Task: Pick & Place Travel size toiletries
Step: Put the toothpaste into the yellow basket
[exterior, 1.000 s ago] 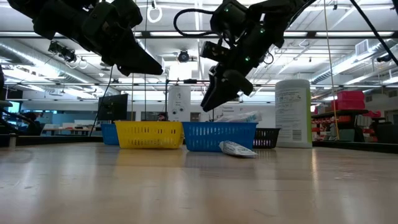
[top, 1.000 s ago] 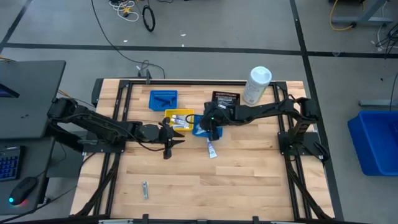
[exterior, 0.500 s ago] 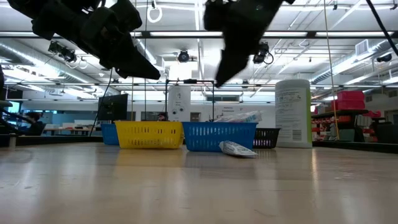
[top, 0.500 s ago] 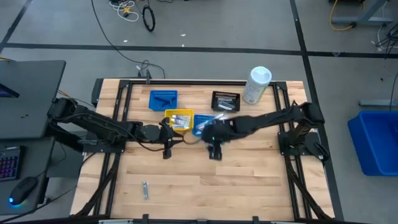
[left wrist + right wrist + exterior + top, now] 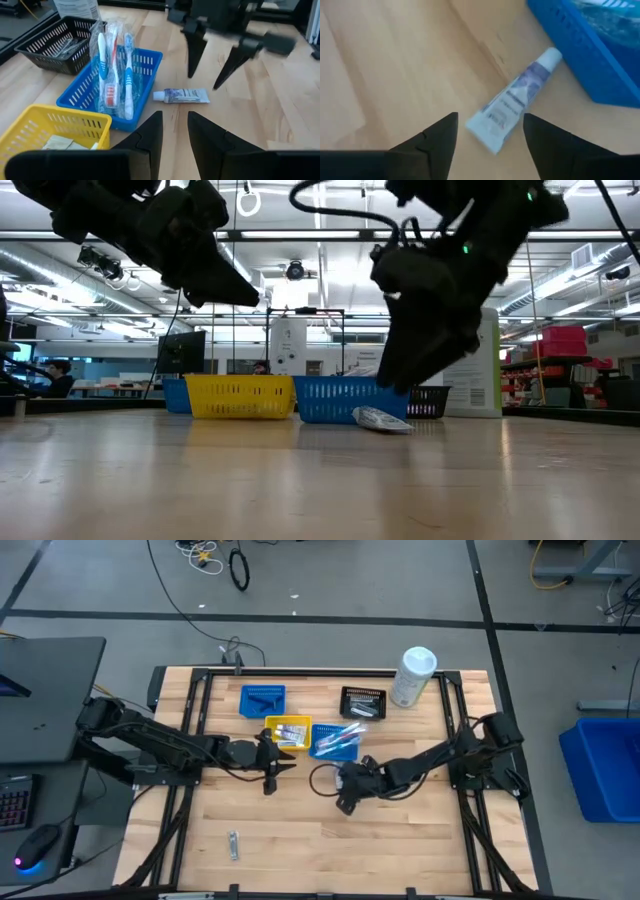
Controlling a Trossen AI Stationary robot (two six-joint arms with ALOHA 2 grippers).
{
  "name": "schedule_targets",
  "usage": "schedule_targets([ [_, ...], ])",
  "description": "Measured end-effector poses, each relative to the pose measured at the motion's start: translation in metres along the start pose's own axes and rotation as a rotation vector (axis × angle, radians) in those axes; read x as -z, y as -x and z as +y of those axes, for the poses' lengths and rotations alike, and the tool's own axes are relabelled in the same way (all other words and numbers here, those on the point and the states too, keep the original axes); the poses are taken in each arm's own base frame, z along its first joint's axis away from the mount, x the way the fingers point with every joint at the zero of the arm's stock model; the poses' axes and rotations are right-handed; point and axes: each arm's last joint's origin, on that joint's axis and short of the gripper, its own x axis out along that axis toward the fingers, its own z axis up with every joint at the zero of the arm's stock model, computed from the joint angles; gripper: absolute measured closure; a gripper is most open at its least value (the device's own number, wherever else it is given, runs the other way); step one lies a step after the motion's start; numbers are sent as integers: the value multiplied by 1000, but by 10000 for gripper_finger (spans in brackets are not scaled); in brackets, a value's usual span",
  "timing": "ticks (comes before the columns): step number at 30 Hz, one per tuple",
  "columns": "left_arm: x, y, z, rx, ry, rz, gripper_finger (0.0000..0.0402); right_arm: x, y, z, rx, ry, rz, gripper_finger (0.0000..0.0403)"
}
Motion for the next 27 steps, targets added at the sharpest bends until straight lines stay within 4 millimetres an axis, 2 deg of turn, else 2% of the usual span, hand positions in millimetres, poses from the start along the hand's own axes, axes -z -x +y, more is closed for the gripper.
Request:
schedule_targets([
  [6, -1, 0, 0, 5, 19, -9, 303, 14, -19, -13, -32, -62, -104, 134],
  [11, -2, 0, 0, 6, 19, -17, 303, 25, -28, -21, 4, 45, -74, 139],
  [19, -4, 0, -1, 10, 25, -37, 303, 28, -42, -19, 20, 101, -94, 223],
  [27, -3, 0, -1, 12, 52, -35, 303, 30, -29, -8, -111, 207, -72, 321],
])
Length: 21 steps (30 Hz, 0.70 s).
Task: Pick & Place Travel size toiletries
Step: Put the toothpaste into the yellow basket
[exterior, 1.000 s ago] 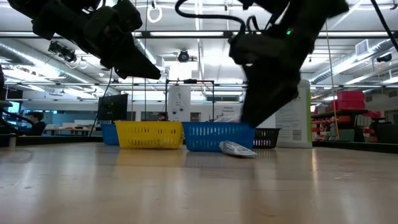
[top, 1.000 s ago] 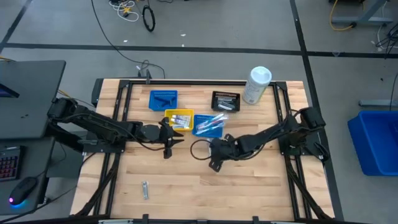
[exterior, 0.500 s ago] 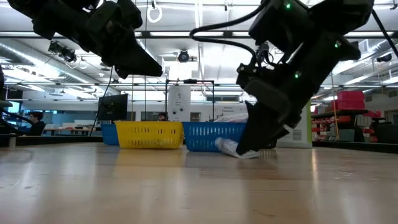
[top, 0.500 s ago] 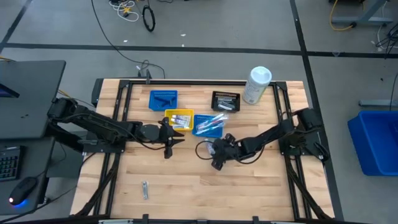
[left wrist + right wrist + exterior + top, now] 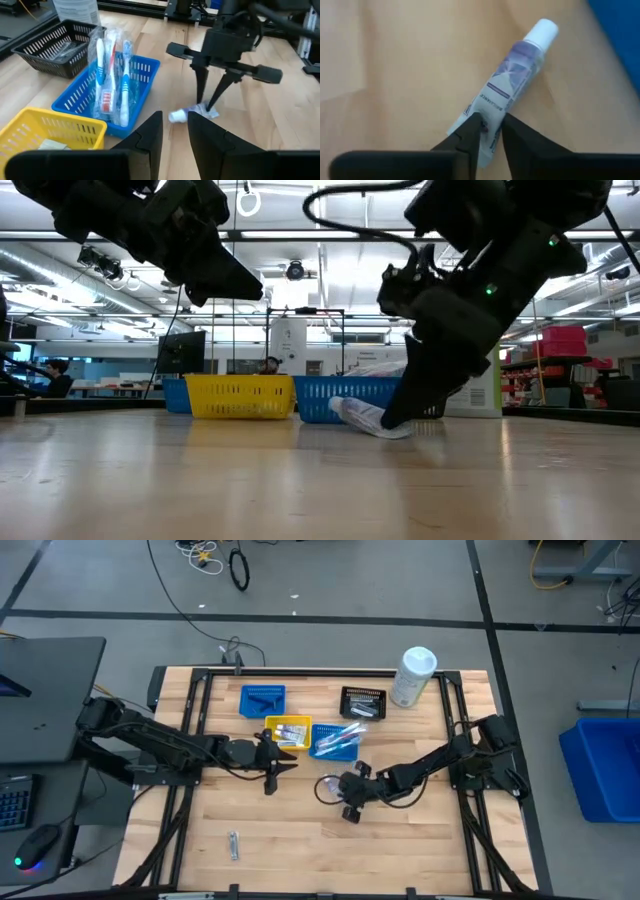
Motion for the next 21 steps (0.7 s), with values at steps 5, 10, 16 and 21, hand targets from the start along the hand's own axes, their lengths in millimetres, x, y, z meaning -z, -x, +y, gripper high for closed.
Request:
schedule_targets([
  [5, 1, 0, -3, 108, 1, 24, 303, -3, 3, 12, -84, 99, -60, 351],
  [10, 3, -2, -6, 205, -4, 52, 302, -8, 6, 17, -6, 239, -177, 357],
  [16, 21, -17, -7, 180, 52, 149, 275, -13, 7, 17, 48, 335, -242, 358],
  [21, 35, -35, -6, 127, 169, 183, 240, -19, 9, 20, 38, 366, -305, 360],
])
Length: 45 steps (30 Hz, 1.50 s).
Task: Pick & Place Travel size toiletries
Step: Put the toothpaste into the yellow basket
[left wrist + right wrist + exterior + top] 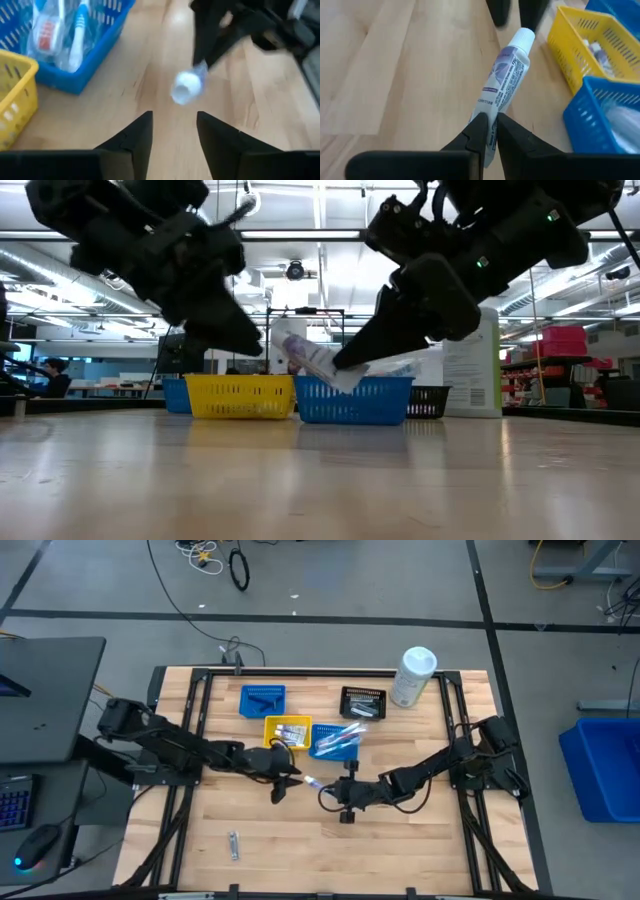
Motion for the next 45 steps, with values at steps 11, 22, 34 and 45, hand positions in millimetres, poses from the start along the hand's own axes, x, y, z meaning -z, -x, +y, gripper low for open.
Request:
schedule_targets([
  [11, -7, -5, -6, 123, -86, -79, 212, -3, 0, 0, -1, 66, -33, 360],
  [22, -9, -4, -6, 127, -87, -105, 212, -12, 1, 1, 3, 148, -116, 360],
  [34, -11, -4, -7, 149, -108, -115, 225, -12, 1, 1, 2, 149, -114, 360],
  [45, -11, -4, -8, 155, -107, -112, 315, -13, 0, 0, 5, 145, -116, 360],
])
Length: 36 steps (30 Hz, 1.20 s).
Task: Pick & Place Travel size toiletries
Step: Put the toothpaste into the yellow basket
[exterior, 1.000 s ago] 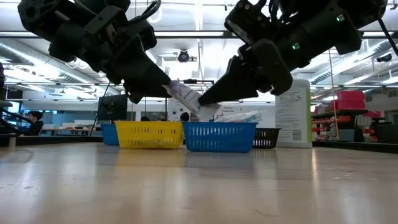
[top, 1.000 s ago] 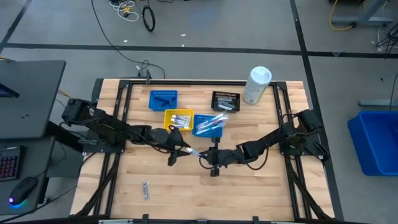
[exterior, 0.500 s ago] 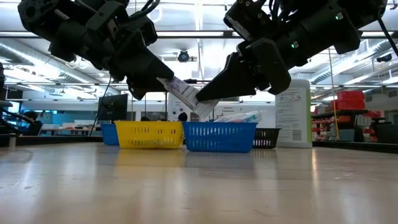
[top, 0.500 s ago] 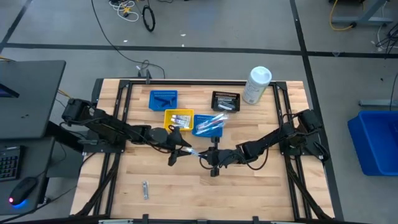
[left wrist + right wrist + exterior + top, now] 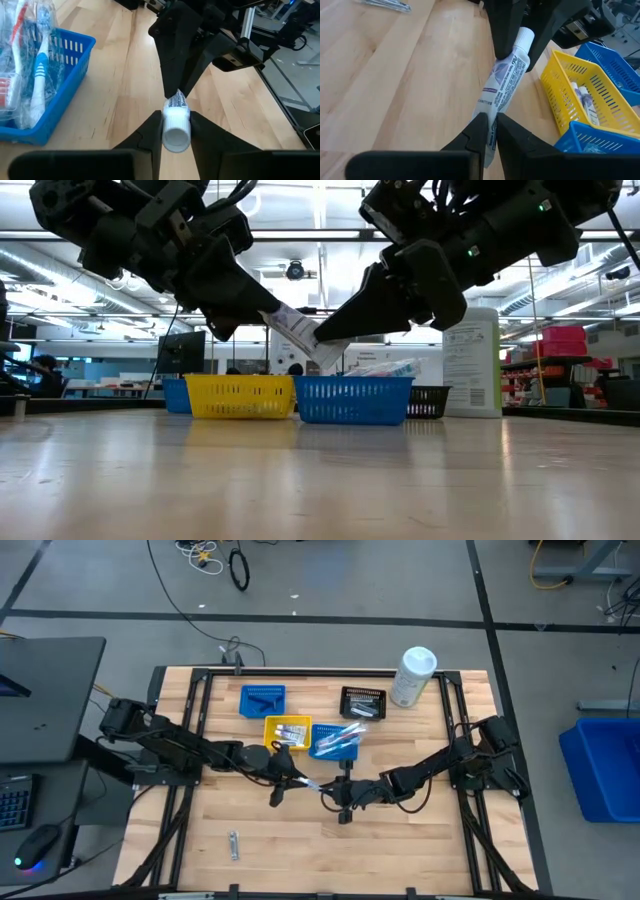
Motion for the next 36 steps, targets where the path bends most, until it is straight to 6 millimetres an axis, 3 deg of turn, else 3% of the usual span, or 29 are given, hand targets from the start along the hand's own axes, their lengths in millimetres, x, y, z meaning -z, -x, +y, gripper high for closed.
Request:
schedule_targets([
  [13, 2, 0, 1, -13, 7, 16, 324, 1, -2, -5, 9, -12, 12, 350],
  [25, 4, 1, 3, -73, 20, 35, 324, 5, -2, -7, 57, -55, 49, 262],
  [31, -11, 21, 11, -188, -1, 12, 318, 12, 0, -6, 158, -121, 119, 231],
  [36, -29, 53, 19, -334, -4, -31, 324, 23, 3, -4, 172, -263, 208, 213],
])
